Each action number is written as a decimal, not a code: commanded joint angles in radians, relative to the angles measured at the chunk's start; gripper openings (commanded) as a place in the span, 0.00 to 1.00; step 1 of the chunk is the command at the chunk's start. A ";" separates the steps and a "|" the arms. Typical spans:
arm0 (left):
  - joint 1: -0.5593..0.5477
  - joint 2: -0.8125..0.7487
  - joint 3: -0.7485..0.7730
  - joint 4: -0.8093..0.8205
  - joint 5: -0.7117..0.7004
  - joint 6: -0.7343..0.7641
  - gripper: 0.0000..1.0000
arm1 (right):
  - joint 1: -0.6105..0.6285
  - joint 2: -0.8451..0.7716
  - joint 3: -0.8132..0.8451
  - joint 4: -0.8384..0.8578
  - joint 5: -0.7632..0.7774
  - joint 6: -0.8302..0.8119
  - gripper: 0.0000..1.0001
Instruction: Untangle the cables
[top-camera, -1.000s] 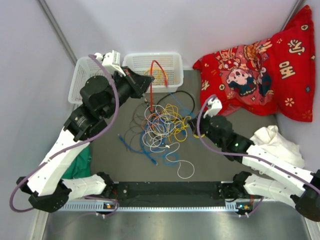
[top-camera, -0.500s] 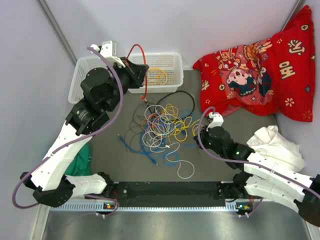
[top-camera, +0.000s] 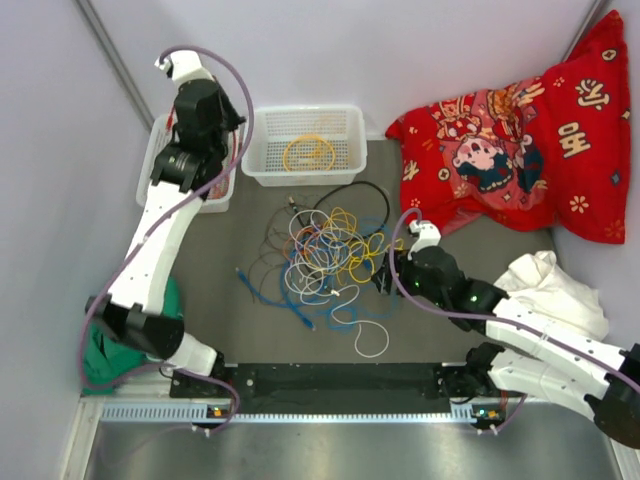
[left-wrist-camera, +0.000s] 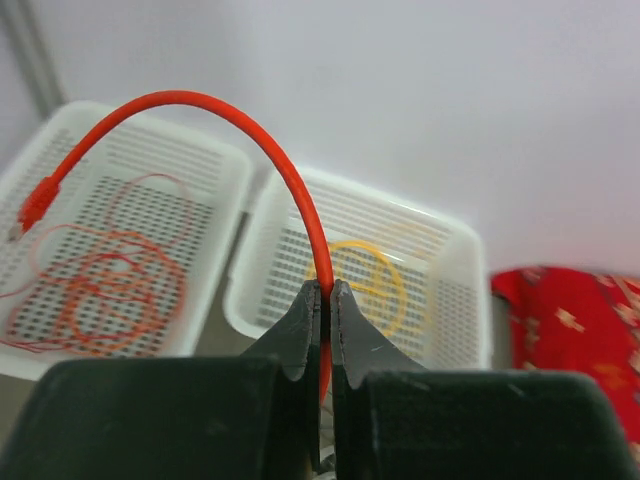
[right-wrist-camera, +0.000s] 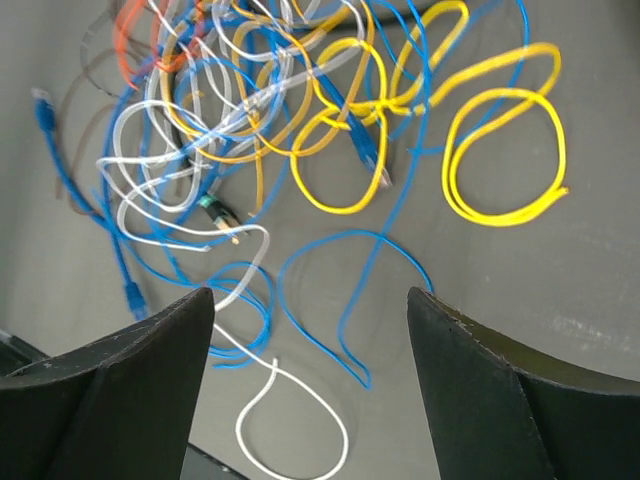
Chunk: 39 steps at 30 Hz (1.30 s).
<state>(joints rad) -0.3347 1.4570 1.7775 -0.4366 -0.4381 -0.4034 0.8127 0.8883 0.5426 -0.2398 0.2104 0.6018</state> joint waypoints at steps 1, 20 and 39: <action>0.114 0.130 0.117 0.015 -0.090 0.046 0.00 | -0.009 -0.003 0.105 -0.035 -0.031 -0.049 0.78; 0.324 0.734 0.462 0.048 -0.080 0.022 0.75 | -0.009 0.052 0.200 -0.056 -0.074 -0.152 0.76; -0.260 0.002 -0.432 0.125 0.007 -0.228 0.99 | -0.003 -0.069 0.261 -0.108 0.001 -0.148 0.87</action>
<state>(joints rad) -0.5270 1.5047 1.5372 -0.2325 -0.5270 -0.4820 0.8127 0.8635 0.7303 -0.3309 0.1764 0.4534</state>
